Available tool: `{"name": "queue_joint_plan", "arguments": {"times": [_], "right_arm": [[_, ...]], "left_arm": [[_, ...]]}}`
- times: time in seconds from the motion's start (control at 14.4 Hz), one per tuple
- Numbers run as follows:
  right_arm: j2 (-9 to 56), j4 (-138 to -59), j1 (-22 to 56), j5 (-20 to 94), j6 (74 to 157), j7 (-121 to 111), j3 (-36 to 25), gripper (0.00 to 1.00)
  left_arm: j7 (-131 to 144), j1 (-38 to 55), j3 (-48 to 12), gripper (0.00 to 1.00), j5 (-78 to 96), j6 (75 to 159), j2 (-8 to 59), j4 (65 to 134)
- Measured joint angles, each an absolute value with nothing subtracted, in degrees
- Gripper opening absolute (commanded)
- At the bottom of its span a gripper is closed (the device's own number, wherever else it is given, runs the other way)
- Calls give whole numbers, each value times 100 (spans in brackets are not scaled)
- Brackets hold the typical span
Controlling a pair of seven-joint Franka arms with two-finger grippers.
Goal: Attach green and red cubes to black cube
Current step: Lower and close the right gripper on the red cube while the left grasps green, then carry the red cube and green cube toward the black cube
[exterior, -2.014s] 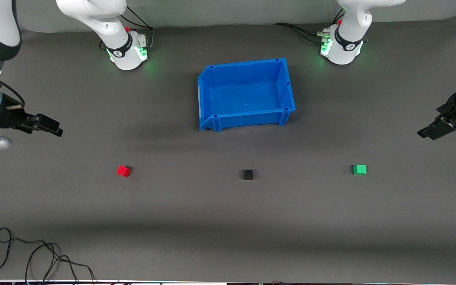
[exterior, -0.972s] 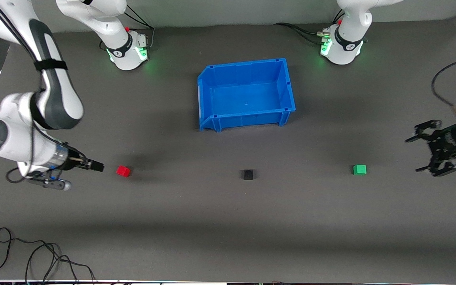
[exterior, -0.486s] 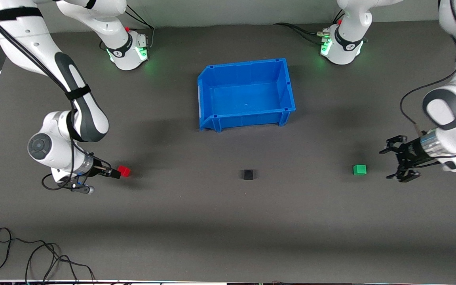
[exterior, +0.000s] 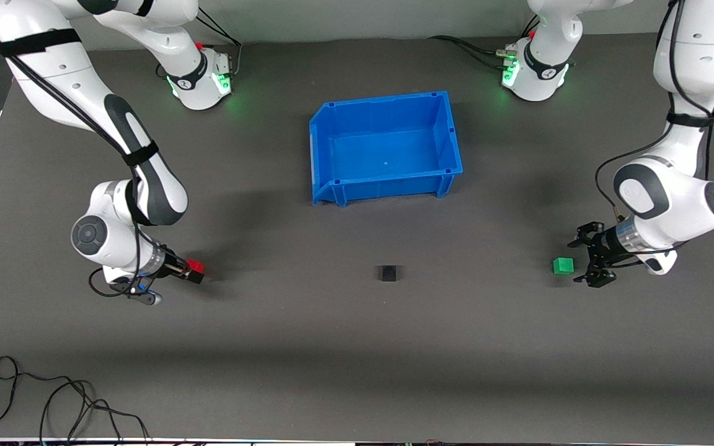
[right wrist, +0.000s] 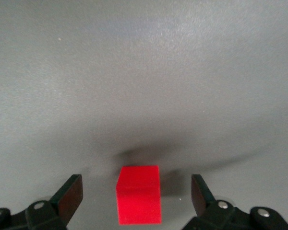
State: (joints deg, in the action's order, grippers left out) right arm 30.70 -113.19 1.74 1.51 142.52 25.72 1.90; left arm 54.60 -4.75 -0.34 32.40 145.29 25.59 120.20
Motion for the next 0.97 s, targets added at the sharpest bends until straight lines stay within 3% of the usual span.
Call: {"name": "queue_joint_plan", "arguments": {"times": [0.21,0.28,0.35,0.62,0.83,0.97], "right_arm": [[3170,-11316,171,151,14306,2584,176,92],[3183,-11316,171,151,14307,2587,175,90],[3187,-11316,171,151,14307,2588,175,89],[3205,-11316,171,151,14322,2592,175,78],[3243,-11317,171,151,14398,2595,175,67],[3256,-11317,171,151,14400,2596,175,57]], "left_arm": [[5405,-466,-30,100,3240,14686,2648,12056],[5395,-451,-32,95,3240,14766,2691,12081],[5392,-435,-32,88,3241,14838,2735,12100],[5390,-424,-33,35,3241,14911,2786,12101],[5390,-424,-33,24,3244,14913,2785,12094],[5390,-424,-32,24,3279,14913,2779,12076]]}}
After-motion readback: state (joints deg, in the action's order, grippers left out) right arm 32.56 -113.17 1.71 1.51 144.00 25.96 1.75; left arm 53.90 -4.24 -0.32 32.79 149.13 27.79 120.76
